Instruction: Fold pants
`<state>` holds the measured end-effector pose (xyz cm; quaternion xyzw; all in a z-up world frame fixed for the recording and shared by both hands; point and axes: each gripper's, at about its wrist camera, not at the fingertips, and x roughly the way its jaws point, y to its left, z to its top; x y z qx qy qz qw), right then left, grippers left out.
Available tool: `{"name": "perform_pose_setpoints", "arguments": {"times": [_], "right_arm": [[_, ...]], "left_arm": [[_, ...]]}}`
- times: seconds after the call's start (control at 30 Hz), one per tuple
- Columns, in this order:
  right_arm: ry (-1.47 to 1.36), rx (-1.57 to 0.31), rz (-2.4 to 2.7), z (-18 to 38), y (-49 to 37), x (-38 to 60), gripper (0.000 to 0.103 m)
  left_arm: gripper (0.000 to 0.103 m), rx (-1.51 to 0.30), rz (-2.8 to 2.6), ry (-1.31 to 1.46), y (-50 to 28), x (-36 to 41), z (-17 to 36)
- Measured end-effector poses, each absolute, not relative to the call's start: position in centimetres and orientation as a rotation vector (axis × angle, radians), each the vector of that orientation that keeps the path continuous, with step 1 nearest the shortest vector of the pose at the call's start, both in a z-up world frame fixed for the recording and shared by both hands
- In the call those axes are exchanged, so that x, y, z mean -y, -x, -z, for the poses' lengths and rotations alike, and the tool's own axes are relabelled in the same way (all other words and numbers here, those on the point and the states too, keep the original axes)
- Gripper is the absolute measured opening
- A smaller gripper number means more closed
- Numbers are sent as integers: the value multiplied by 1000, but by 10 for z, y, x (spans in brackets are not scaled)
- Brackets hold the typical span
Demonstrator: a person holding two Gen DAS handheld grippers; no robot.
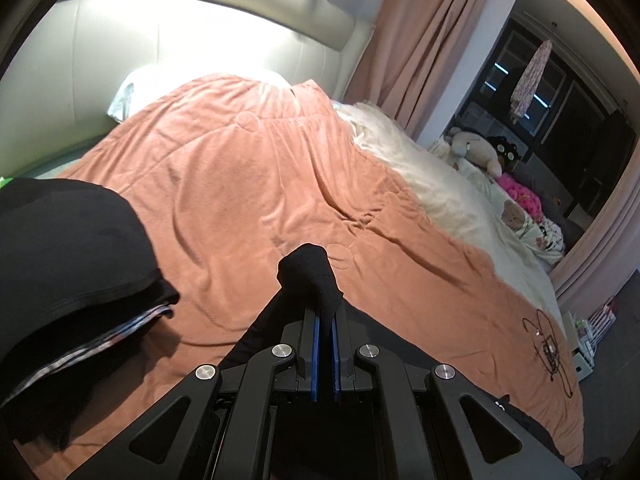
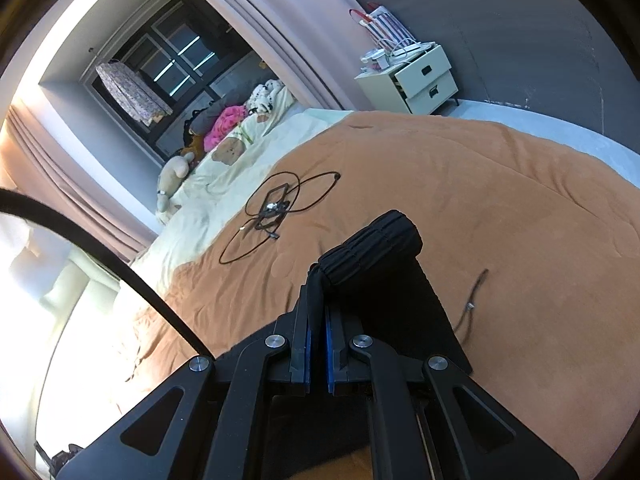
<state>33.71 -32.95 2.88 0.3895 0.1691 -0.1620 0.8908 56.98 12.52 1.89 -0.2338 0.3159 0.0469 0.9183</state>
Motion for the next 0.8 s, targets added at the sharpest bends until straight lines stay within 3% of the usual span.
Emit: {"name": "perform_pose_setpoints", "arguments": {"times": [0.67, 0.77, 0.8], "right_arm": [[-787, -500, 444, 0, -462, 359, 2], [-759, -525, 458, 2, -474, 359, 4], [-756, -534, 454, 2, -478, 357, 9]], "left_arm": [[5, -864, -162, 344, -714, -78, 79], [11, -927, -166, 287, -725, -68, 93], [24, -947, -158, 280, -725, -66, 96]]}}
